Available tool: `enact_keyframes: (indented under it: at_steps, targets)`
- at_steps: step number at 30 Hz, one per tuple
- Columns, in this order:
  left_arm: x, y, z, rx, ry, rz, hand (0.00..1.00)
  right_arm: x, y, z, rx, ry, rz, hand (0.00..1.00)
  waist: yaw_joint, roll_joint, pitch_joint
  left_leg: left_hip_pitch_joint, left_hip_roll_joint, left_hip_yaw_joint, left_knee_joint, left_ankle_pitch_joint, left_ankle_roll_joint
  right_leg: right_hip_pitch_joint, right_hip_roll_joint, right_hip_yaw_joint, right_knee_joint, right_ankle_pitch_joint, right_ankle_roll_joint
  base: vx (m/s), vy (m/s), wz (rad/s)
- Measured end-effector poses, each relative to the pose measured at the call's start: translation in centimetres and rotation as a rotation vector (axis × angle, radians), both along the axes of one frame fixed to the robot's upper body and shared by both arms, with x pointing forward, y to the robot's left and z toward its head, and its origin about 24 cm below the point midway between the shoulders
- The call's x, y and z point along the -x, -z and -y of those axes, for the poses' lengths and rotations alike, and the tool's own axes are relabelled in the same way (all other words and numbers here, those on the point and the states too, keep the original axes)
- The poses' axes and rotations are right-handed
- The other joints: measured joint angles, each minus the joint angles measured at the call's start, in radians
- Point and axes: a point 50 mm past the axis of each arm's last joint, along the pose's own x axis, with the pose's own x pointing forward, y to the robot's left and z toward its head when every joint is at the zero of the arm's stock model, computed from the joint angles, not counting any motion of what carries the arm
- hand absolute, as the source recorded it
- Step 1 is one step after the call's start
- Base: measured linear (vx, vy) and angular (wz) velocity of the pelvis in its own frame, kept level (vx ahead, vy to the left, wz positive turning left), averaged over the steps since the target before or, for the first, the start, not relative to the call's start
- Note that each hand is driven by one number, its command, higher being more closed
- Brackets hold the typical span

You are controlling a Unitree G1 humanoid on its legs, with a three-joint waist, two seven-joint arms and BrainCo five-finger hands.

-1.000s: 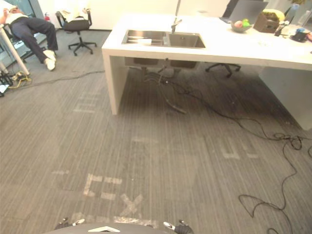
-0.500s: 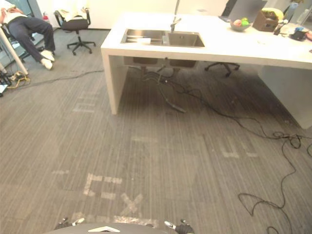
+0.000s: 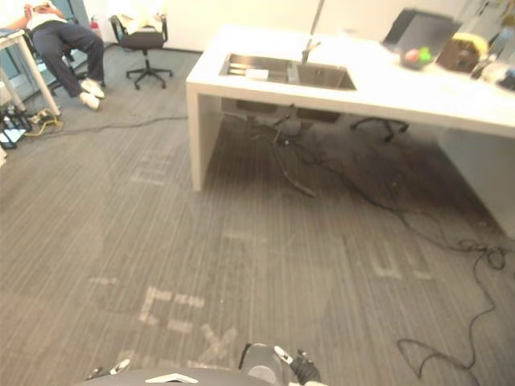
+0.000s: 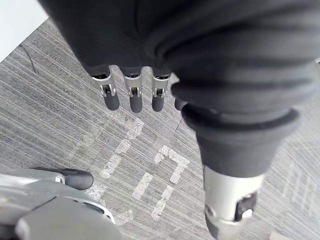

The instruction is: Walk over to the sink, pick up the cup, carry it to the dishwasher, place the cup inside the dishwasher, then close the dishwasher door

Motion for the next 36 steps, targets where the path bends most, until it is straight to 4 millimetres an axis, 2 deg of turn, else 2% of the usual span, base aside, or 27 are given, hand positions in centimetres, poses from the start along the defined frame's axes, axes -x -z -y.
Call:
enact_keyframes:
  at_steps: [1, 3, 4, 5, 7, 8, 9, 10, 11, 13, 14, 15, 16, 17, 18, 19, 20, 22, 24, 26, 27, 28, 30, 32, 34, 35, 36]
  targets:
    - [-0.4, 0.0, 0.1, 0.006, -0.008, 0.002, 0.0, 0.3, 0.1, 0.0, -0.02, 0.037, 0.0, 0.0, -0.006, 0.008, 0.019, 0.002, 0.023, -0.002, 0.025, -0.031, -0.011, -0.005, 0.043, -0.009, -0.148, 0.036, 0.001, 0.31, -0.07, -0.08]
    - [-1.2, 0.0, 0.3, 0.013, -0.012, 0.015, 0.0, 1.0, 0.1, 0.1, -0.047, 0.086, -0.005, 0.0, -0.01, 0.016, 0.04, 0.005, 0.047, -0.019, 0.054, -0.069, -0.026, -0.025, 0.093, 0.018, -0.291, 0.11, 0.008, 0.3, -0.096, 0.04]
    - [-1.6, -0.1, 0.3, 0.013, -0.009, 0.024, 0.0, 1.1, 0.2, 0.0, -0.056, 0.093, -0.006, 0.0, -0.013, 0.016, 0.047, 0.006, 0.049, -0.035, 0.067, -0.084, -0.032, -0.036, 0.101, 0.036, -0.321, 0.131, 0.009, 0.38, -0.178, 0.5]
    - [-2.7, -0.3, 0.2, 0.011, -0.004, 0.05, 0.0, 2.0, 0.3, -0.2, -0.076, 0.114, -0.03, 0.0, -0.022, 0.014, 0.065, 0.012, 0.053, -0.077, 0.109, -0.133, -0.047, -0.057, 0.097, 0.075, -0.344, 0.168, 0.015, 0.34, -0.176, 0.63]
    - [-3.3, -0.4, 0.1, 0.007, -0.008, 0.061, 0.0, 3.4, 0.7, -0.9, -0.113, 0.152, -0.076, 0.0, -0.024, 0.007, 0.07, 0.036, 0.055, -0.116, 0.153, -0.202, -0.067, -0.065, 0.07, 0.09, -0.315, 0.177, -0.001, 0.51, -0.298, 0.74]
    - [-3.3, -0.4, 0.1, 0.004, -0.004, 0.061, 0.0, 4.1, 0.8, -1.3, -0.132, 0.154, -0.096, 0.0, -0.024, 0.001, 0.066, 0.066, 0.055, -0.131, 0.159, -0.238, -0.079, -0.057, 0.055, 0.09, -0.283, 0.16, -0.022, 0.67, -0.386, 0.69]
    - [-3.0, -0.3, 0.7, 0.017, -0.017, 0.055, 0.0, 4.8, 0.8, -1.1, -0.15, 0.172, -0.108, 0.0, -0.028, 0.014, 0.055, 0.114, 0.081, -0.143, 0.155, -0.275, -0.089, -0.063, 0.061, 0.082, -0.192, 0.176, -0.062, 0.61, -0.323, 0.46]
    - [-2.3, 0.0, 1.5, 0.039, -0.022, 0.036, 0.0, 5.3, 0.7, -0.4, -0.14, 0.182, -0.109, 0.0, -0.028, 0.035, 0.045, 0.128, 0.104, -0.146, 0.164, -0.28, -0.104, -0.068, 0.077, 0.067, -0.148, 0.121, -0.064, 0.67, -0.279, 0.25]
    - [-2.2, 0.1, 1.9, 0.05, -0.034, 0.038, 0.0, 5.5, 0.5, 0.5, -0.125, 0.193, -0.101, 0.0, -0.03, 0.078, 0.022, 0.11, 0.14, -0.14, 0.246, -0.276, -0.107, -0.067, 0.101, 0.052, -0.104, 0.059, -0.08, 0.67, -0.285, 0.0]
    - [-2.1, 0.1, 2.0, 0.057, -0.054, 0.04, 0.0, 5.4, 0.3, 0.9, -0.139, 0.224, -0.082, 0.0, -0.041, 0.088, 0.013, 0.03, 0.172, -0.151, 0.464, -0.236, -0.115, -0.045, 0.13, 0.042, -0.077, -0.003, -0.1, 0.66, -0.289, -0.18]
    - [-2.1, 0.0, 1.9, 0.055, -0.047, 0.042, 0.0, 5.3, 0.3, 1.1, -0.149, 0.249, -0.066, 0.0, -0.048, 0.094, 0.009, -0.036, 0.189, -0.176, 0.63, -0.157, -0.125, -0.011, 0.159, 0.044, -0.088, -0.036, -0.11, 0.64, -0.229, -0.26]
    - [-2.2, 0.0, 1.8, 0.055, -0.063, 0.049, 0.0, 5.1, 0.2, 1.1, -0.159, 0.257, -0.052, 0.0, -0.054, 0.095, 0.009, -0.119, 0.215, -0.194, 0.815, -0.029, -0.155, 0.051, 0.19, 0.05, -0.132, -0.056, -0.115, 0.63, -0.199, -0.22]
    - [-2.4, -0.1, 1.8, 0.055, -0.066, 0.059, 0.0, 4.9, 0.2, 1.2, -0.161, 0.249, -0.039, 0.0, -0.053, 0.09, 0.013, -0.164, 0.234, -0.19, 0.929, -0.01, -0.168, 0.09, 0.21, 0.052, -0.164, -0.062, -0.118, 0.61, -0.165, -0.12]
    - [-2.8, -0.3, 1.6, 0.047, -0.079, 0.093, 0.0, 4.7, 0.1, 1.1, -0.161, 0.242, -0.026, 0.0, -0.049, 0.086, 0.018, -0.256, 0.26, -0.178, 1.145, -0.022, -0.157, 0.188, 0.241, 0.056, -0.241, -0.065, -0.123, 0.68, -0.138, -0.07]
    - [-3.5, -0.6, 1.1, 0.028, -0.09, 0.137, 0.0, 4.4, 0.1, 0.8, -0.165, 0.237, -0.009, 0.0, -0.036, 0.064, 0.025, -0.341, 0.26, -0.163, 1.277, -0.043, -0.15, 0.284, 0.249, 0.059, -0.307, -0.06, -0.116, 0.66, -0.126, -0.05]
    - [-3.9, -0.8, 1.0, 0.019, -0.087, 0.157, 0.0, 4.3, 0.1, 0.7, -0.166, 0.234, -0.002, 0.0, -0.027, 0.057, 0.027, -0.389, 0.254, -0.154, 1.306, -0.049, -0.147, 0.327, 0.25, 0.061, -0.339, -0.059, -0.114, 0.6, -0.098, -0.13]
    - [-4.7, -1.2, 0.8, 0.0, -0.086, 0.203, 0.0, 3.8, 0.1, 0.7, -0.17, 0.23, 0.017, 0.0, -0.005, 0.035, 0.027, -0.482, 0.243, -0.125, 1.302, -0.067, -0.135, 0.394, 0.248, 0.073, -0.394, -0.055, -0.109, 0.46, -0.034, -0.35]
    - [-5.6, -1.8, 0.5, -0.021, -0.102, 0.269, 0.0, 2.2, -0.1, 0.5, -0.178, 0.213, 0.061, 0.0, 0.019, 0.026, 0.032, -0.586, 0.242, -0.06, 1.196, -0.098, -0.116, 0.475, 0.24, 0.104, -0.461, -0.049, -0.098, 0.48, 0.034, -0.6]
    - [-6.1, -2.0, 0.5, -0.025, -0.109, 0.296, 0.0, -0.4, -0.4, 0.0, -0.187, 0.154, 0.117, 0.0, 0.043, 0.014, 0.046, -0.623, 0.226, 0.033, 0.948, -0.111, -0.106, 0.555, 0.198, 0.157, -0.504, -0.053, -0.088, 0.52, 0.149, -0.83]
    - [-6.0, -2.0, 1.0, -0.048, -0.065, 0.298, 0.0, -1.9, -0.8, -0.1, -0.18, 0.126, 0.168, 0.0, 0.053, 0.031, 0.042, -0.582, 0.182, 0.059, 0.519, -0.02, -0.113, 0.601, 0.171, 0.221, -0.524, -0.079, -0.072, 0.48, 0.191, -0.83]
    - [-5.8, -2.0, 1.4, -0.05, -0.053, 0.297, 0.0, -2.1, -0.9, -0.2, -0.179, 0.12, 0.174, 0.0, 0.06, 0.048, 0.039, -0.566, 0.182, 0.051, 0.389, -0.003, -0.119, 0.607, 0.177, 0.245, -0.524, -0.098, -0.064, 0.66, 0.326, -0.71]
    - [-6.5, -2.4, 1.2, -0.087, -0.037, 0.337, 0.0, -2.8, -0.7, -1.3, -0.214, 0.102, 0.162, 0.0, 0.057, 0.025, 0.031, -0.557, 0.14, 0.053, 0.344, 0.161, -0.053, 0.619, 0.144, 0.306, -0.523, -0.127, -0.064, 0.55, 0.298, -0.34]
    - [-8.5, -3.3, 2.0, -0.102, 0.029, 0.417, 0.0, -3.1, -0.7, -1.9, -0.228, 0.085, 0.163, 0.0, 0.045, 0.006, 0.031, -0.572, 0.112, 0.057, 0.342, 0.152, -0.041, 0.59, 0.126, 0.331, -0.493, -0.104, -0.07, 0.45, 0.274, 0.24]
    - [-13.0, -6.7, 4.7, -0.135, 0.195, 0.661, 0.0, -3.2, -0.6, -2.2, -0.239, 0.082, 0.143, 0.0, 0.045, -0.01, 0.027, -0.559, 0.056, 0.057, 0.32, 0.134, 0.001, 0.553, 0.083, 0.387, -0.417, -0.038, -0.029, 0.45, 0.321, 0.43]
    - [-15.2, -10.0, 6.4, -0.162, 0.271, 0.84, 0.0, -3.1, -0.4, -2.1, -0.239, 0.085, 0.114, 0.0, 0.046, -0.012, 0.026, -0.53, 0.029, 0.06, 0.321, 0.1, 0.023, 0.547, 0.063, 0.393, -0.358, 0.01, 0.007, 0.46, 0.269, 0.15]
    - [-16.7, -13.1, 7.0, -0.193, 0.286, 0.986, 0.0, -2.7, -0.2, -2.0, -0.241, 0.091, 0.089, 0.0, 0.044, -0.015, 0.015, -0.497, 0.004, 0.064, 0.309, 0.081, 0.039, 0.523, 0.047, 0.389, -0.276, 0.052, 0.062, 0.54, 0.27, 0.11]
    - [-17.9, -16.3, 7.2, -0.226, 0.295, 1.132, 0.0, -1.9, 0.0, -1.9, -0.241, 0.108, 0.062, 0.0, 0.038, -0.015, -0.003, -0.461, -0.017, 0.065, 0.282, 0.055, 0.043, 0.467, 0.031, 0.381, -0.145, 0.122, 0.152, 0.43, 0.212, 0.03]
